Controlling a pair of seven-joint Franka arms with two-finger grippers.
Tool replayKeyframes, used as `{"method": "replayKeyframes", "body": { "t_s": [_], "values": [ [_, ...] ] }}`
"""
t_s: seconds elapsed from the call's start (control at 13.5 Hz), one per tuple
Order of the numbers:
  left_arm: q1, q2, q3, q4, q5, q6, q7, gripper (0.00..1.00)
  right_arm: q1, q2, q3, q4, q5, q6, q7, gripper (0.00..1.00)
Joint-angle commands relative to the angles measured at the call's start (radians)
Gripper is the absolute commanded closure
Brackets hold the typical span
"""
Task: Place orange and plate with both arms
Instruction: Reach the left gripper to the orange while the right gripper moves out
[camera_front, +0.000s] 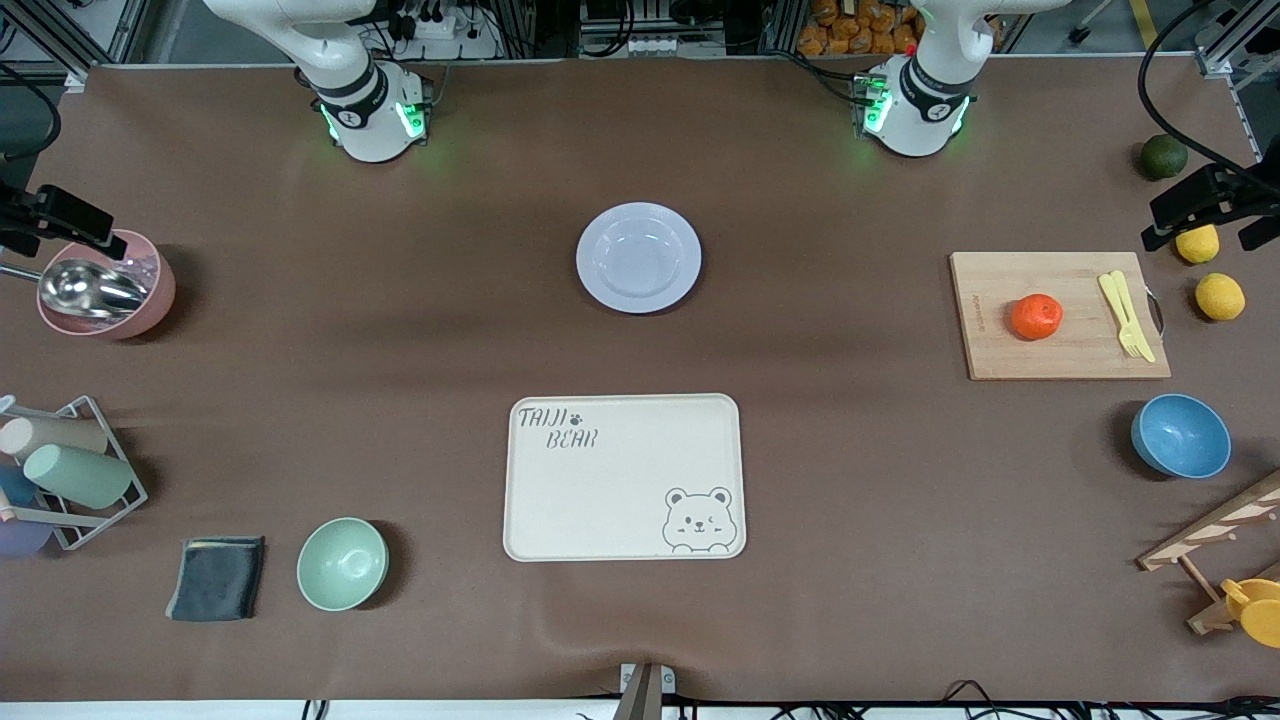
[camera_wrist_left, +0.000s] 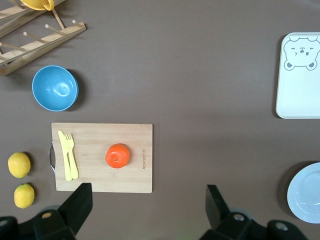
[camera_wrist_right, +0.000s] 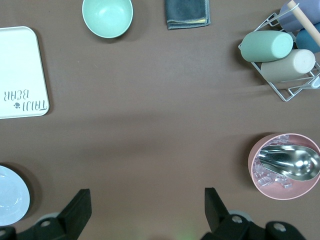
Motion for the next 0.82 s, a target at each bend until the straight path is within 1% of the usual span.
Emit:
{"method": "replayKeyframes", "body": {
  "t_s": [0.0,0.15,0.22,0.37,0.45,0.52,0.67,0.74],
  "values": [
    [0.005,0.003,-0.001,0.017,0.021,-0.008,0.008,0.0,-0.021,-0.007,0.01,-0.006,0.016,-0.006,-0.015,0.0],
    [0.005,0.028,0.003,0.019,0.027,-0.006,0.009,0.0,-0.021,-0.007,0.01,-0.006,0.016,-0.006,-0.015,0.0],
    [0.008,0.04,0.0,0.017,0.055,-0.008,0.03,0.0,-0.021,-0.007,0.01,-0.006,0.016,-0.006,-0.015,0.0],
    [0.015,0.055,0.0,-0.033,0.05,-0.005,0.04,0.0,-0.021,-0.007,0.01,-0.006,0.016,-0.006,-0.015,0.0],
    [0.016,0.054,0.0,-0.079,0.05,0.006,0.026,0.0,-0.021,-0.007,0.01,-0.006,0.016,-0.008,-0.015,0.0],
    [0.022,0.048,0.0,-0.145,0.05,0.048,0.026,0.0,-0.019,-0.007,0.01,-0.006,0.016,-0.008,-0.013,0.0],
    [0.049,0.014,-0.001,-0.307,0.05,0.205,0.026,0.0,-0.021,-0.005,0.01,-0.006,0.016,-0.018,-0.013,0.0],
    [0.049,0.014,-0.001,-0.354,0.05,0.251,0.026,0.0,-0.021,-0.004,0.01,-0.013,0.016,-0.018,-0.013,0.0]
  ]
}}
